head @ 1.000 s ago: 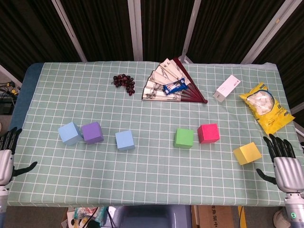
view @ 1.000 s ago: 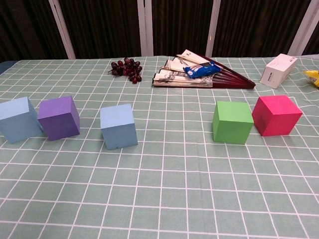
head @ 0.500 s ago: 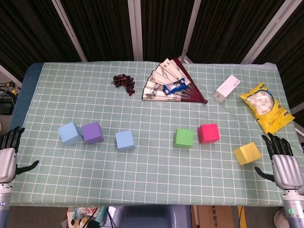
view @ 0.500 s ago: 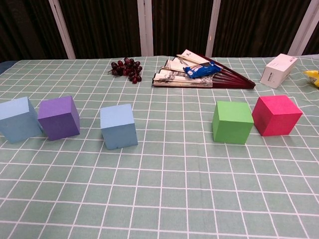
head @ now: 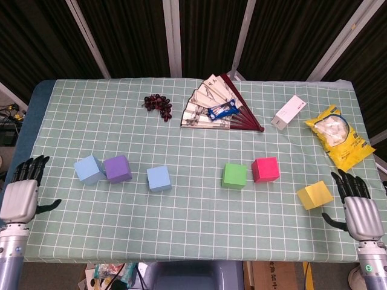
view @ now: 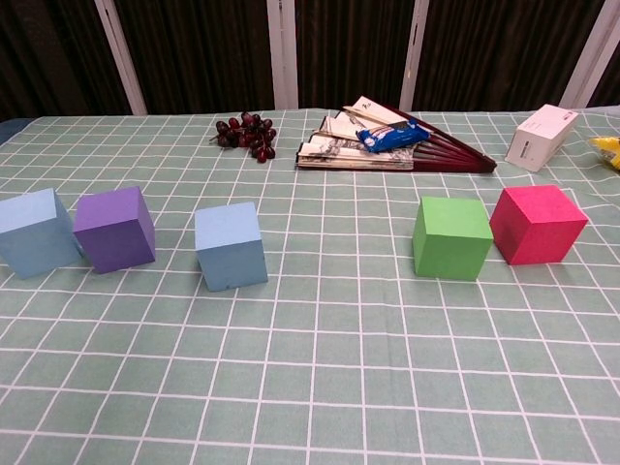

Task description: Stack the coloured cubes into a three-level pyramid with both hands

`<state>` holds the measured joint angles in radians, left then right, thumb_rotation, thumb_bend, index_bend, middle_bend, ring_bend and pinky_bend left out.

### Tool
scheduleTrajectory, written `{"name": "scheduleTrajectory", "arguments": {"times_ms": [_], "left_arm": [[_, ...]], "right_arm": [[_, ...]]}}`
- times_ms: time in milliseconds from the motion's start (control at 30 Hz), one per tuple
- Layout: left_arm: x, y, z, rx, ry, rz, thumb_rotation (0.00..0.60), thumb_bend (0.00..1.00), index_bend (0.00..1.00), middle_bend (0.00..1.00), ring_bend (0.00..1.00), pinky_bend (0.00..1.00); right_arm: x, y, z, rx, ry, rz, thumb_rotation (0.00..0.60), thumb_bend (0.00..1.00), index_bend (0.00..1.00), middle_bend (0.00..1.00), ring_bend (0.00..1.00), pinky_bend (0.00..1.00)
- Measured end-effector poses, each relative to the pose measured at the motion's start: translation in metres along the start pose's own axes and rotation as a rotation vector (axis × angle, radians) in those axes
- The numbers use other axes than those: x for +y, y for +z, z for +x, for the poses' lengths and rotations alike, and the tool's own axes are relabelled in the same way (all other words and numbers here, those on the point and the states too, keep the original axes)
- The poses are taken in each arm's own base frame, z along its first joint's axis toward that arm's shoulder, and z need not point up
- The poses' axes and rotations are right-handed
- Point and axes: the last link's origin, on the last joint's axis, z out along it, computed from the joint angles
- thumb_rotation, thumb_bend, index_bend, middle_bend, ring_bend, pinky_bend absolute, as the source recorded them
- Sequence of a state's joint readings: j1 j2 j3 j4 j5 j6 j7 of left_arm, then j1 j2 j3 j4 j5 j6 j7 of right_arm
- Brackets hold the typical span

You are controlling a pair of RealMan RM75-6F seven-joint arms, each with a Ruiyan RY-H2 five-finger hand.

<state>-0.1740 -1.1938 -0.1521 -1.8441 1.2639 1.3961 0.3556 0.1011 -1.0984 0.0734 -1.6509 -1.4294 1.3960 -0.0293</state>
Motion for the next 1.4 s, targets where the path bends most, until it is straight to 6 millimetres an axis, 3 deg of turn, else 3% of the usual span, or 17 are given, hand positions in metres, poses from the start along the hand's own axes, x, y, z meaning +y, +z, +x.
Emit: {"name": "scheduleTrajectory", "arguments": {"times_ms": [400, 600, 800, 1033, 1400], "left_arm": [[0.100, 0.049, -0.006, -0.163, 0.025, -0.132, 0.600, 0.14, 0.00, 0.10, 0.02, 0.01], [0.154, 0.063, -0.022, -0.246, 0.023, -0.227, 0.600, 0.19, 0.00, 0.12, 0.02, 0.01], [0.196, 0.070, -0.038, -0.295, 0.021, -0.295, 0.600, 0.21, 0.00, 0.13, 0.02, 0.01], [0.215, 0.072, -0.047, -0.293, 0.016, -0.306, 0.600, 0.20, 0.00, 0.19, 0.03, 0.01], [0.220, 0.078, -0.070, -0.308, 0.032, -0.252, 0.600, 0.20, 0.00, 0.22, 0.03, 0.01]], "right_arm": [[0.005, 0.001, 0.001, -0.009, 0.032, -0.038, 0.600, 0.22, 0.00, 0.00, 0.00, 0.00], [0.006, 0.001, 0.001, -0.006, 0.040, -0.049, 0.600, 0.22, 0.00, 0.00, 0.00, 0.00], [0.009, 0.000, 0.002, 0.000, 0.044, -0.059, 0.600, 0.22, 0.00, 0.00, 0.00, 0.00], [0.010, -0.001, 0.003, -0.002, 0.048, -0.066, 0.600, 0.22, 0.00, 0.00, 0.00, 0.00], [0.010, -0.002, 0.003, -0.004, 0.051, -0.062, 0.600, 0.22, 0.00, 0.00, 0.00, 0.00]]}}
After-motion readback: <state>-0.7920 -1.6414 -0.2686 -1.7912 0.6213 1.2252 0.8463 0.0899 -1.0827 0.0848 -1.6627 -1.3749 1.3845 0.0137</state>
